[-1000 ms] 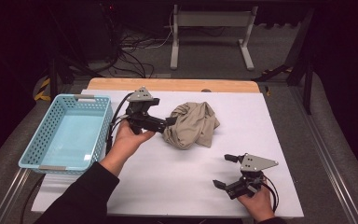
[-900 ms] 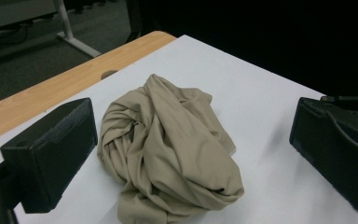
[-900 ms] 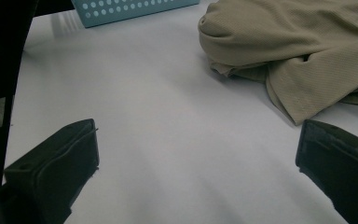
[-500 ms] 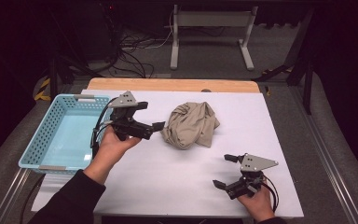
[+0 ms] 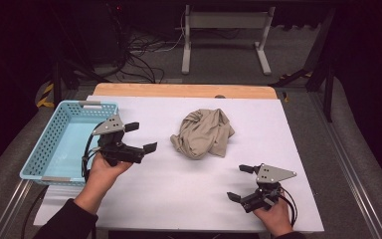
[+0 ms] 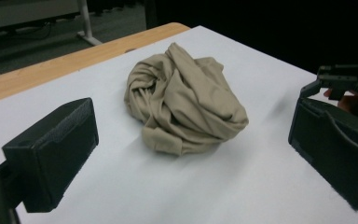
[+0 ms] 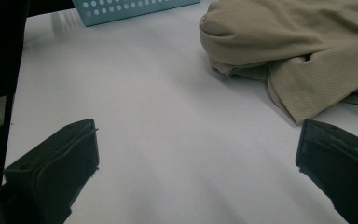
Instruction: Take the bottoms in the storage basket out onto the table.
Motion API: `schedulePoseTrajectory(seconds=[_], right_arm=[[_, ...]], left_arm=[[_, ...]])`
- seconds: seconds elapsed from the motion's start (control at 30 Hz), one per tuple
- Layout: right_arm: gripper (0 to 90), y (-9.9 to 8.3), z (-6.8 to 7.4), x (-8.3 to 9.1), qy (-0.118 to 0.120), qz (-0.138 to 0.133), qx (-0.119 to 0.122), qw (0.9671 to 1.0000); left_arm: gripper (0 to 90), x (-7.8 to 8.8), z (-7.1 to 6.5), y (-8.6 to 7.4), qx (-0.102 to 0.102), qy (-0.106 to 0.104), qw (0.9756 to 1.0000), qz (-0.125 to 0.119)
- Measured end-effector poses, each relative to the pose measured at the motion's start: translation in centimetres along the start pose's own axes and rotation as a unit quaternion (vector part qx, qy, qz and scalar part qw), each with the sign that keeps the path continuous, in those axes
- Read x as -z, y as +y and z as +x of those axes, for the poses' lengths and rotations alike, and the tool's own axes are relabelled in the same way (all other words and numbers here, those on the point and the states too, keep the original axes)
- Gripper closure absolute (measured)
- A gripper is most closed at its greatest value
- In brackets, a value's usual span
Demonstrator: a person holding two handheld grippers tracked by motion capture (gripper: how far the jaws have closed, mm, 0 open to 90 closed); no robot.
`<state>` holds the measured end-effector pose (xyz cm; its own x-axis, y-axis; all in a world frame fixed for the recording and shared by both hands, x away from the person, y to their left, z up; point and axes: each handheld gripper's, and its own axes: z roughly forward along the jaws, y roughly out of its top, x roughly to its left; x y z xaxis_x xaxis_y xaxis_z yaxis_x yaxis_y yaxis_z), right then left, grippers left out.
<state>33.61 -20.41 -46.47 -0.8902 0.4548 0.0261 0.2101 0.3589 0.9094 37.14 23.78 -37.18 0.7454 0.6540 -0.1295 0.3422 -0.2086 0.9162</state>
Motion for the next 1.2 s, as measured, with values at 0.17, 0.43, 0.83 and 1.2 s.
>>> schedulePoseTrajectory(seconds=[0.17, 0.43, 0.83, 1.2], right_arm=[[0.2, 0.0, 0.0, 0.0, 0.000, 0.001, 0.000, 1.0000], [0.2, 0.0, 0.0, 0.0, 0.001, 0.001, 0.000, 1.0000], [0.2, 0.0, 0.0, -0.1, 0.001, 0.001, 0.000, 1.0000], [0.2, 0.0, 0.0, 0.0, 0.002, 0.001, -0.001, 1.0000]], left_arm=[[2.2, 0.4, -0.1, -1.5, 0.000, -0.002, 1.0000, 0.000], [2.1, 0.4, -0.6, -3.8, 0.007, -0.021, 0.9997, -0.002], [2.1, 0.3, -0.5, -6.3, 0.024, -0.029, 0.9993, 0.002], [0.6, -0.6, -0.7, -8.5, 0.005, -0.029, 0.9995, 0.012]])
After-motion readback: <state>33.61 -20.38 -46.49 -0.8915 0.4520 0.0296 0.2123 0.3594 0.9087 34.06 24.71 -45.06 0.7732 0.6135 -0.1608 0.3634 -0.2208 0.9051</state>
